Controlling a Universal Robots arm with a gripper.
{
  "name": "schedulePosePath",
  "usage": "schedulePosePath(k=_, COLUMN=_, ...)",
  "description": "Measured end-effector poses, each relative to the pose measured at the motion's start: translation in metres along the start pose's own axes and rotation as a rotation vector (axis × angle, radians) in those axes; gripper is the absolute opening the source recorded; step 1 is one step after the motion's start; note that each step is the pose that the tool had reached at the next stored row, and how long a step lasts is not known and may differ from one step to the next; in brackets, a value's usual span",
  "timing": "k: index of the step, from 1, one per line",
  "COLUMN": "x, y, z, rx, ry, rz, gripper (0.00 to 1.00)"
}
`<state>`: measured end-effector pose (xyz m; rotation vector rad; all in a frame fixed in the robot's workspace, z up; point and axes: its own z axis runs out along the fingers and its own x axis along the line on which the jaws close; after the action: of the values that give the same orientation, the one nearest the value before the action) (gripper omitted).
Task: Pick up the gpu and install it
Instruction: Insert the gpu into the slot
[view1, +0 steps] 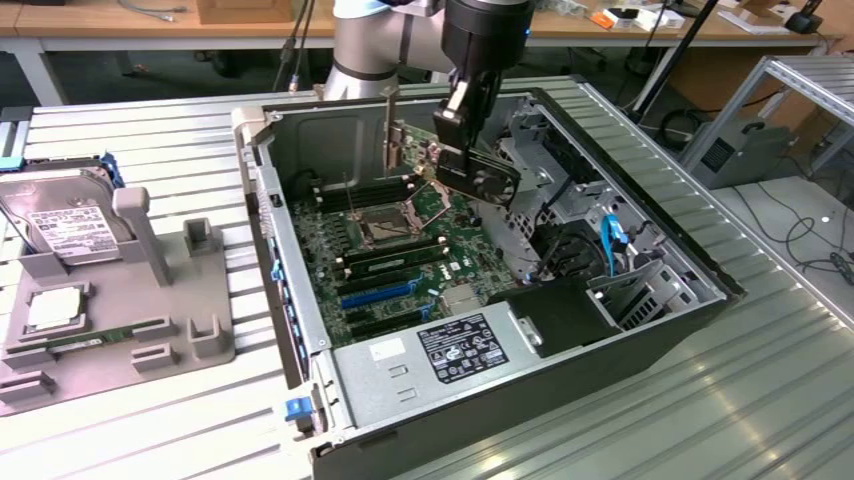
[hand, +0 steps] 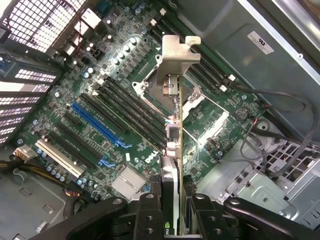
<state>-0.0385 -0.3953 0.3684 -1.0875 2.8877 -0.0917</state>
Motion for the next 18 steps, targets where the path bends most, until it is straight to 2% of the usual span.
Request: schedulePosePath(k=18, x=0.0000, y=0.0000, z=0.0000, rx=-0.0025, ry=-0.0063, rz=-0.084, gripper=0.27)
